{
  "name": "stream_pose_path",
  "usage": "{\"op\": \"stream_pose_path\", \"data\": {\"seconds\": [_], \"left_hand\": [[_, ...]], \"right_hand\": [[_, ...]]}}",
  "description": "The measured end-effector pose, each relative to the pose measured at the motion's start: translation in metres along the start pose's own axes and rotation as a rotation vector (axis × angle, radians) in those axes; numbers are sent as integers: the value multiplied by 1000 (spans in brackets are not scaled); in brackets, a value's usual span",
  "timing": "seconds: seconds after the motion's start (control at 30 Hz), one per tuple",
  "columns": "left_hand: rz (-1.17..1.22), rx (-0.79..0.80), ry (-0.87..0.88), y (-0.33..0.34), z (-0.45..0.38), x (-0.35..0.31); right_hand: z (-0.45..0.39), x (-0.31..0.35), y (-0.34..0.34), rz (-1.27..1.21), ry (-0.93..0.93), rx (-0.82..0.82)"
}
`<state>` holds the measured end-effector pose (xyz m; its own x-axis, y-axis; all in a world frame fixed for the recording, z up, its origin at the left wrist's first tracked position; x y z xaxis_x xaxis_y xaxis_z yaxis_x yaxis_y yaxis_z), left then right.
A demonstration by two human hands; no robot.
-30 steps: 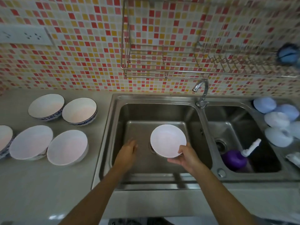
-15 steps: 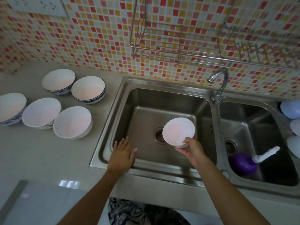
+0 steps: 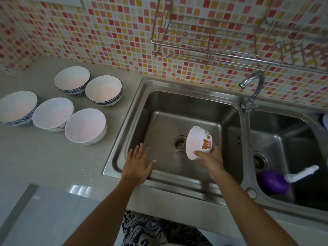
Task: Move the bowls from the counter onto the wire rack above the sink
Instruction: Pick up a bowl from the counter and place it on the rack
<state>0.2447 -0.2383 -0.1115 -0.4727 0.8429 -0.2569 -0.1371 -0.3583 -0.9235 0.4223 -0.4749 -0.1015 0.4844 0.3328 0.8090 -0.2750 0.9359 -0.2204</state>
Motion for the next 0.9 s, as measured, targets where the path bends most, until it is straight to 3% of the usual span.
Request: {"op": "stream_pose_path", "data": {"seconds": [0.17, 0.3, 0.43, 0.53, 0.6, 0.73, 0.9], "left_hand": [[5, 3, -1, 0, 0, 0], [11, 4, -4, 1, 0, 1], [33, -13, -6, 0, 1, 1], [28, -24, 0, -2, 1, -1], [37, -40, 3, -3, 3, -1], [51, -44, 1, -5, 4, -2], [99, -79, 16, -9, 9, -2]], "right_hand": [[2, 10, 4, 354, -180, -50], [17, 29, 10, 470, -355, -106], [37, 46, 20, 703, -656, -105], [43, 43, 32, 1012, -882, -82], [43, 38, 35, 1092, -911, -70], [49, 42, 29, 897, -832, -92], [28, 30, 5, 101, -262, -66]]}}
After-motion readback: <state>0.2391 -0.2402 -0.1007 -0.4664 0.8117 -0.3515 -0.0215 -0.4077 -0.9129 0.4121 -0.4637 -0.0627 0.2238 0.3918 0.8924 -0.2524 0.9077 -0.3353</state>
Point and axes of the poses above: each hand's wrist, its own z-axis away from the middle knuckle, its own y-axis out of the palm, x = y × z, the point moved 7 cm from there along -z, towards the middle knuckle, and after that the axes turned 1 degree about x, right-handed, at the moved point
